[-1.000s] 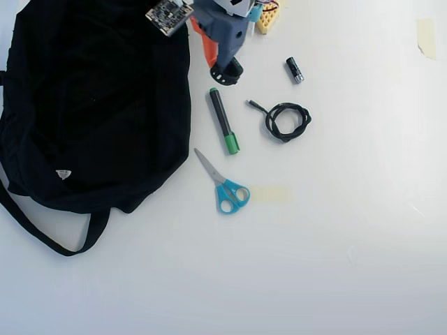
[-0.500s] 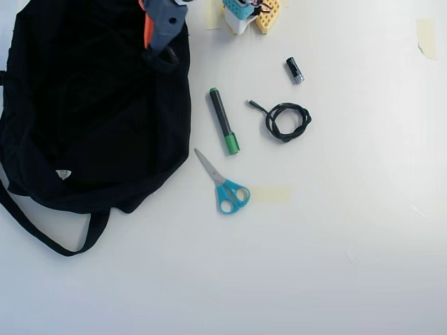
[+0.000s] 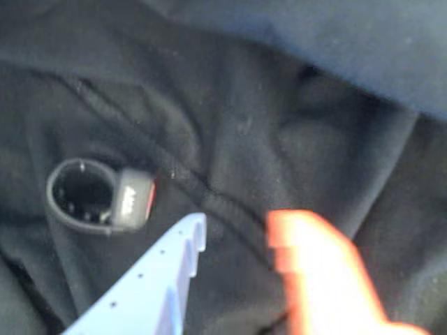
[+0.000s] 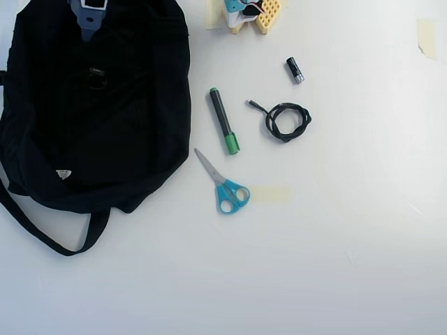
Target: Put the bike light into the black bag
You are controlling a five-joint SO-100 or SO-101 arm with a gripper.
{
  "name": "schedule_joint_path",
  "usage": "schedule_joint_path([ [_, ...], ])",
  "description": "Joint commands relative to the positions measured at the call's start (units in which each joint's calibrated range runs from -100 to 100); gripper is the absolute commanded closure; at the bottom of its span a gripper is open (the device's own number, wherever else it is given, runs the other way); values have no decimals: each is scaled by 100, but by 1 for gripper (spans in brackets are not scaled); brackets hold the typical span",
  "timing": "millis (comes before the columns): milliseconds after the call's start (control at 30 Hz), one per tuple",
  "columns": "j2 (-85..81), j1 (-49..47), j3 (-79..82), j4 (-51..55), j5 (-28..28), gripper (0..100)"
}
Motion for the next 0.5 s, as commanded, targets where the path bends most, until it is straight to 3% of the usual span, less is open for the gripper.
schedule_joint_path([
  [0,-212,-47,-375,356,-36,80],
  [100,-1349,-503,-438,864,-47,69],
  [300,-3490,-2971,-339,2105,-508,69],
  [333,-3606,-3210,-330,2105,-508,72],
  [400,-3813,-4003,-330,2268,-503,92],
  [467,-3838,-4789,-321,2733,-519,98],
])
